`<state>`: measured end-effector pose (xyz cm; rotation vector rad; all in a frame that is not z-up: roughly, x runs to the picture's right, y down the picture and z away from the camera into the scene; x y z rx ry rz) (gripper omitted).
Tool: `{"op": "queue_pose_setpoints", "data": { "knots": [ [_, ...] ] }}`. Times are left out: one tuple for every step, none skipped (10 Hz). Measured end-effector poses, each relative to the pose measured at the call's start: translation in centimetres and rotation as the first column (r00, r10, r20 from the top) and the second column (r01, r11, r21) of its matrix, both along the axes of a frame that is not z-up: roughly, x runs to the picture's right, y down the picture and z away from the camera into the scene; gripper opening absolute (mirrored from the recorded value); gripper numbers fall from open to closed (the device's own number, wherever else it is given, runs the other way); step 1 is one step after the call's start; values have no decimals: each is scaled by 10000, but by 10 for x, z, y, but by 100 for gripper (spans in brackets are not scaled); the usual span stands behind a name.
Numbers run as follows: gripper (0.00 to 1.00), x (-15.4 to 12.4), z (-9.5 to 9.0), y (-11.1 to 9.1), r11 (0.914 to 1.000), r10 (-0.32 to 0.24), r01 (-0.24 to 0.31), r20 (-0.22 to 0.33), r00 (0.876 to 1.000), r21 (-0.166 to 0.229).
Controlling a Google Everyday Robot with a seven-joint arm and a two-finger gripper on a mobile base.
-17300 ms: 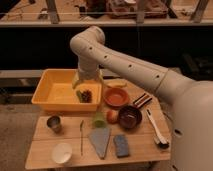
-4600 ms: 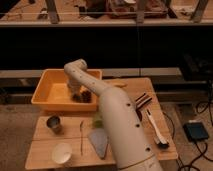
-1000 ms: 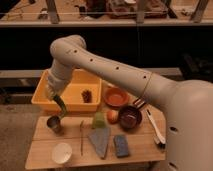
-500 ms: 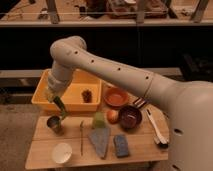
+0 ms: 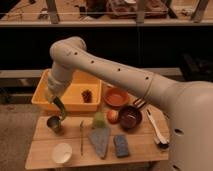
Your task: Place pepper in paper cup
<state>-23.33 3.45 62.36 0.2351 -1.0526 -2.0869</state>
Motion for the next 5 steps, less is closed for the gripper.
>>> {"op": "queue_pose_setpoints", "data": {
  "knots": [
    [2, -3, -5, 6, 9999, -67, 66, 84, 9999, 120],
    [2, -6, -9, 12, 9996, -137, 132, 192, 9997, 253],
    [2, -10, -15, 23, 9989, -228, 213, 372, 9990, 412],
    [2, -14, -20, 29, 9984, -283, 257, 497, 9984, 505],
    [2, -19, -24, 37, 9976, -347, 305, 683, 9971, 615]
  ]
}}
